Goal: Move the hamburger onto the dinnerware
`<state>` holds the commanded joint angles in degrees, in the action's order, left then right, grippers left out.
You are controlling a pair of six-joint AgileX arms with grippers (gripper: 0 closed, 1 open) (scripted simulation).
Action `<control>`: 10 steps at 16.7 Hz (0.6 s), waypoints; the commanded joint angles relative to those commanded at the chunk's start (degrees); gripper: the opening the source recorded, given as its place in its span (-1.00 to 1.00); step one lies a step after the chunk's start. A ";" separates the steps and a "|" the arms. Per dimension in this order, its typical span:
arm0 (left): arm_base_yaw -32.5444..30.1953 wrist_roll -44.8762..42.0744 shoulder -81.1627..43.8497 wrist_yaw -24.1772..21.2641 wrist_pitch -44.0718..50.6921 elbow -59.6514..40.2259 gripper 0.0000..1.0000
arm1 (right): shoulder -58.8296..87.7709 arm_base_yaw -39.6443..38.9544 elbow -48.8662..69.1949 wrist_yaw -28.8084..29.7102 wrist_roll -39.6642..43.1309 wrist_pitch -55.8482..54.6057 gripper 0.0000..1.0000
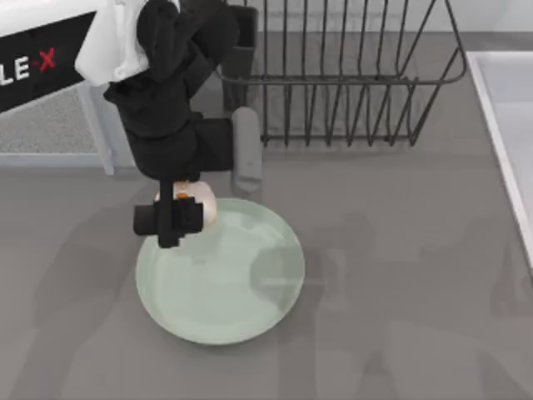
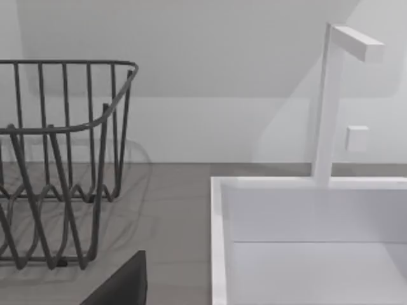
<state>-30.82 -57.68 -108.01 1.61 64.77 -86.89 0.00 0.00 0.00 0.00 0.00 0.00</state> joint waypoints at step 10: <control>-3.98 0.36 -5.63 -1.25 -0.17 -0.94 -1.00 | 0.00 0.00 0.00 0.00 0.00 0.00 1.00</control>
<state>-34.80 -57.32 -113.64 0.37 64.60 -87.83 0.00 0.00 0.00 0.00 0.00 0.00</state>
